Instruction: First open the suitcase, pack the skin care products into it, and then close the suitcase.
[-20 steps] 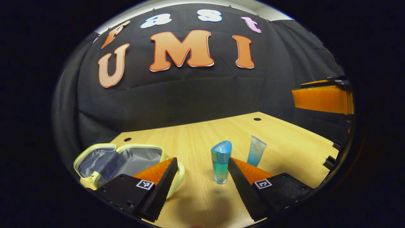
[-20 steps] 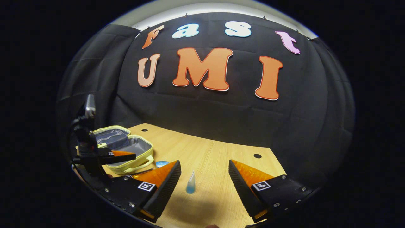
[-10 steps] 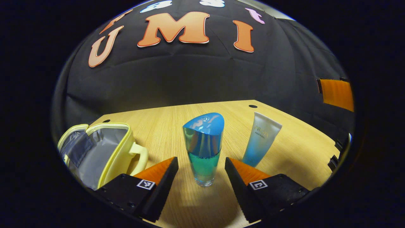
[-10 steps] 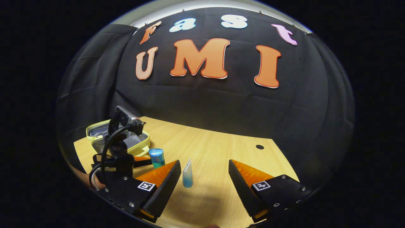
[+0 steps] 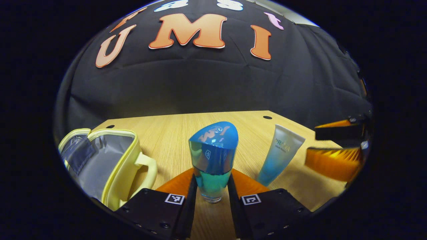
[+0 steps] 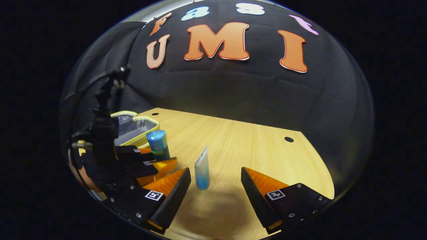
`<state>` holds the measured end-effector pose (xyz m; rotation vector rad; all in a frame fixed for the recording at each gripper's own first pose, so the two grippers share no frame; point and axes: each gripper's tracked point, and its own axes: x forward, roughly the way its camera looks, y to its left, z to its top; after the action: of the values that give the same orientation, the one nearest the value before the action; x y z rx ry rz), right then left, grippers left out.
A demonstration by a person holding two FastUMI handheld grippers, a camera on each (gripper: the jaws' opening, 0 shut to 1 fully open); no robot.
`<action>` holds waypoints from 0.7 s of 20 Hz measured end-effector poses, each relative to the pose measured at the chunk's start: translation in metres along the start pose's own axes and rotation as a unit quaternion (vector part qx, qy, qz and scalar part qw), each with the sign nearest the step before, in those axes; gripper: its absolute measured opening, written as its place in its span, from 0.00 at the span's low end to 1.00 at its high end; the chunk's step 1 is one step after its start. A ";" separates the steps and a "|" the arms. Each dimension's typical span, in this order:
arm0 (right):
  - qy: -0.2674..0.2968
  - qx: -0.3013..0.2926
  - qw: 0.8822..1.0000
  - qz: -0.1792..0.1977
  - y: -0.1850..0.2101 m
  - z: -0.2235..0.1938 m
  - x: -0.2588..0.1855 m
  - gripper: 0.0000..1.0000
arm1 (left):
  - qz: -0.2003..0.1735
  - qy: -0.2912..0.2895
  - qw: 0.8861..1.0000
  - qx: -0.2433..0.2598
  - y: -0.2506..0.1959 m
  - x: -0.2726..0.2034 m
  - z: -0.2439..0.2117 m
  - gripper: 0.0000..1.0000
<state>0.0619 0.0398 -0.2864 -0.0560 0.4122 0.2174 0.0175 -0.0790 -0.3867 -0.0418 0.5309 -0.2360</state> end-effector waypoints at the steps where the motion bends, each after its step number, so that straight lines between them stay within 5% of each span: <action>1: 0.005 -0.003 1.000 0.008 0.004 -0.005 0.009 0.96 | 0.005 -0.007 1.000 0.004 0.003 -0.004 0.006 0.47; 7: 0.050 0.014 0.997 0.057 0.030 -0.028 0.050 0.88 | 0.033 -0.039 0.999 -0.004 0.024 -0.039 0.062 0.47; 8: 0.063 0.025 0.996 0.063 0.035 -0.033 0.055 0.73 | 0.040 -0.045 0.998 -0.004 0.030 -0.047 0.074 0.47; 9: 0.078 0.027 0.995 0.057 0.034 -0.040 0.055 0.73 | 0.046 -0.046 0.998 -0.003 0.037 -0.055 0.084 0.47; 10: 0.077 0.029 0.995 0.053 0.034 -0.034 0.059 0.57 | 0.053 -0.050 0.997 -0.001 0.044 -0.065 0.096 0.47; 11: 0.070 0.034 0.996 0.048 0.035 -0.028 0.058 0.54 | 0.058 -0.051 0.997 0.002 0.050 -0.072 0.104 0.47; 12: 0.070 0.037 0.996 0.050 0.037 -0.020 0.057 0.39 | 0.061 -0.055 0.997 0.003 0.057 -0.080 0.113 0.47; 14: 0.069 0.046 0.995 0.054 0.045 -0.009 0.055 0.35 | 0.068 -0.059 0.996 0.006 0.069 -0.095 0.130 0.47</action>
<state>0.0979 0.0940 -0.3172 0.0416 0.5640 0.3023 0.0185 0.0077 -0.2345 -0.0082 0.4132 -0.1038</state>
